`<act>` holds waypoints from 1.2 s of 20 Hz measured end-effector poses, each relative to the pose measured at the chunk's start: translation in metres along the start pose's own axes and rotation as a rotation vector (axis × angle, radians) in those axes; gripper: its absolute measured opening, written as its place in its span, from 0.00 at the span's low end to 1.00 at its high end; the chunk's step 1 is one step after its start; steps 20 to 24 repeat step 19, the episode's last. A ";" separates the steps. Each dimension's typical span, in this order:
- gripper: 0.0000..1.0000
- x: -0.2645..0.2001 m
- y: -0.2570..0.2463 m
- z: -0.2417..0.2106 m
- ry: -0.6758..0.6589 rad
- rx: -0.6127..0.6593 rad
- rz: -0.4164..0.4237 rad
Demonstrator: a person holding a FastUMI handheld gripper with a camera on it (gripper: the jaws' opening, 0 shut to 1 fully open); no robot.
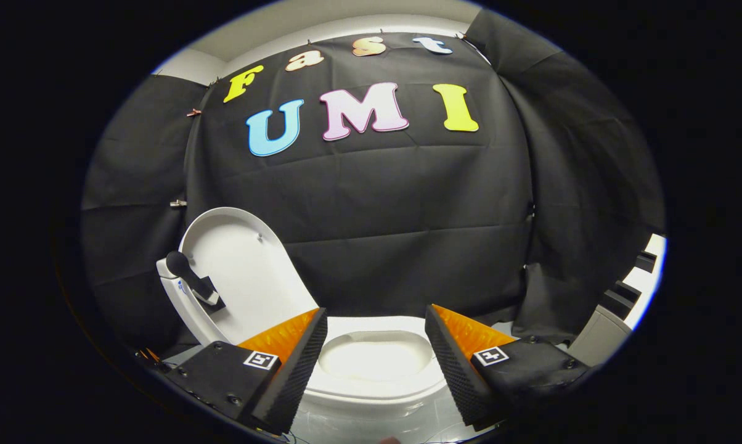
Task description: Open the toilet lid.
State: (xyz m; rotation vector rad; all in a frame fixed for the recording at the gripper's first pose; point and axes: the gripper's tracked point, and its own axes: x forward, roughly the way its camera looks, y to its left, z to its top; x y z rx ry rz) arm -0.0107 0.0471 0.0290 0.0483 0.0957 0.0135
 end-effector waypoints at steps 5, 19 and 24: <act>0.99 -0.001 -0.001 -0.003 0.009 0.006 0.000; 0.99 -0.001 -0.003 -0.004 0.010 -0.008 -0.009; 0.99 -0.001 -0.003 -0.004 0.010 -0.008 -0.009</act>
